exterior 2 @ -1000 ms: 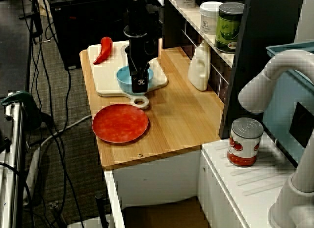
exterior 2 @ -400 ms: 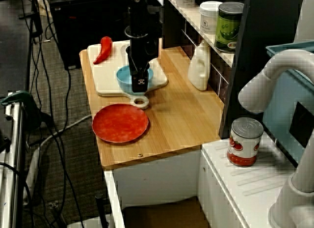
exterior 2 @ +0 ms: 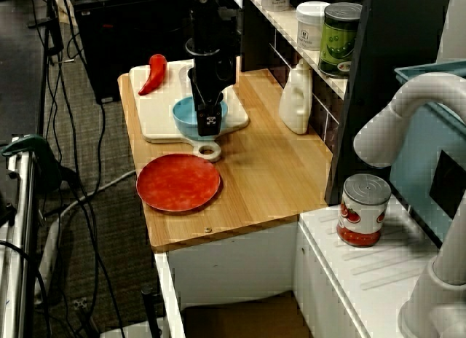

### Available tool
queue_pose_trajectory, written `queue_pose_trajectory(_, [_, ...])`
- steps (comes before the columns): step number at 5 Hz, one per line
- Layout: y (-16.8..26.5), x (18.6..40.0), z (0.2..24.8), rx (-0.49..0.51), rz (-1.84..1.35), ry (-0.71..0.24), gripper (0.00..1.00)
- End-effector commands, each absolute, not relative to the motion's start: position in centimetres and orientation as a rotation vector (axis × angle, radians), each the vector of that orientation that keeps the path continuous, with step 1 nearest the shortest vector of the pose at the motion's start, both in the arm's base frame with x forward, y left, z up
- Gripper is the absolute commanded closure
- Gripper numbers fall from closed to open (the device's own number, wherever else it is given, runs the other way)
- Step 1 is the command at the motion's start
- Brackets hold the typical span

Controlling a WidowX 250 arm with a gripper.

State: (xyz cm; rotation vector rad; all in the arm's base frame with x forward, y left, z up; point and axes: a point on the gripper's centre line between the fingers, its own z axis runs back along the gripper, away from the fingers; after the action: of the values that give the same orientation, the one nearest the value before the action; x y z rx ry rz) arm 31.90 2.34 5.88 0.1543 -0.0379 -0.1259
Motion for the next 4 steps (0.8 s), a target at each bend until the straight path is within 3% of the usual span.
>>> queue_pose_trajectory(1, [2.44, 31.95, 6.44, 0.165, -0.125, -0.077, 0.00])
queue_pose_trajectory(2, [2.50, 31.92, 5.95, 0.174, -0.125, -0.078, 0.00])
queue_pose_trajectory(3, [2.58, 32.01, 5.74, 0.170, -0.118, -0.075, 0.69])
queue_pose_trajectory(4, [2.76, 31.91, 5.74, 0.168, -0.115, -0.095, 1.00])
